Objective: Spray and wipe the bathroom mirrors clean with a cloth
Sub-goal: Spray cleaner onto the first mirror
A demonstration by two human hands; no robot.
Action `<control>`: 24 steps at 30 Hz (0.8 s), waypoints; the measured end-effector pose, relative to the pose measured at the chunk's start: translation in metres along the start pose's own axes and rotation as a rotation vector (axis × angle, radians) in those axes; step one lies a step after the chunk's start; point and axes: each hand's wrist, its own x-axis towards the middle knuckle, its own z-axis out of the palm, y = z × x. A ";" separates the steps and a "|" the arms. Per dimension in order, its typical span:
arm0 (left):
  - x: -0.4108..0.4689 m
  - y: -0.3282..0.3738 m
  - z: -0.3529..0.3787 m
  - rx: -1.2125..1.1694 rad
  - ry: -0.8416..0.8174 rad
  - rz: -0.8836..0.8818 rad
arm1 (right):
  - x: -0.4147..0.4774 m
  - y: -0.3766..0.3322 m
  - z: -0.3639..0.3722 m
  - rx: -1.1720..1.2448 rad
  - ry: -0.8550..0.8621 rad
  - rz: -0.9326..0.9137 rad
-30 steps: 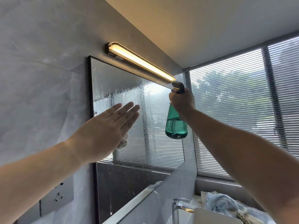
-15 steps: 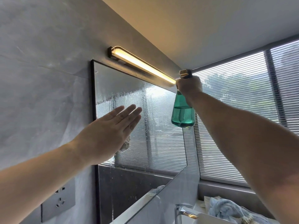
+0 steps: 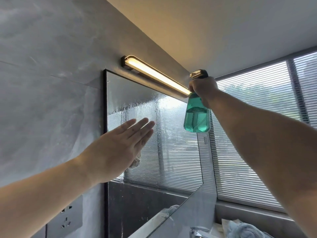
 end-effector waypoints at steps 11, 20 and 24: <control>0.001 -0.002 -0.015 0.019 -0.152 0.039 | -0.010 -0.015 0.008 0.096 -0.032 -0.021; -0.003 -0.006 -0.017 0.022 -0.126 0.001 | -0.037 -0.016 0.012 0.123 -0.157 -0.058; -0.006 -0.009 -0.017 0.001 -0.099 -0.041 | -0.043 -0.018 0.011 0.151 -0.177 -0.060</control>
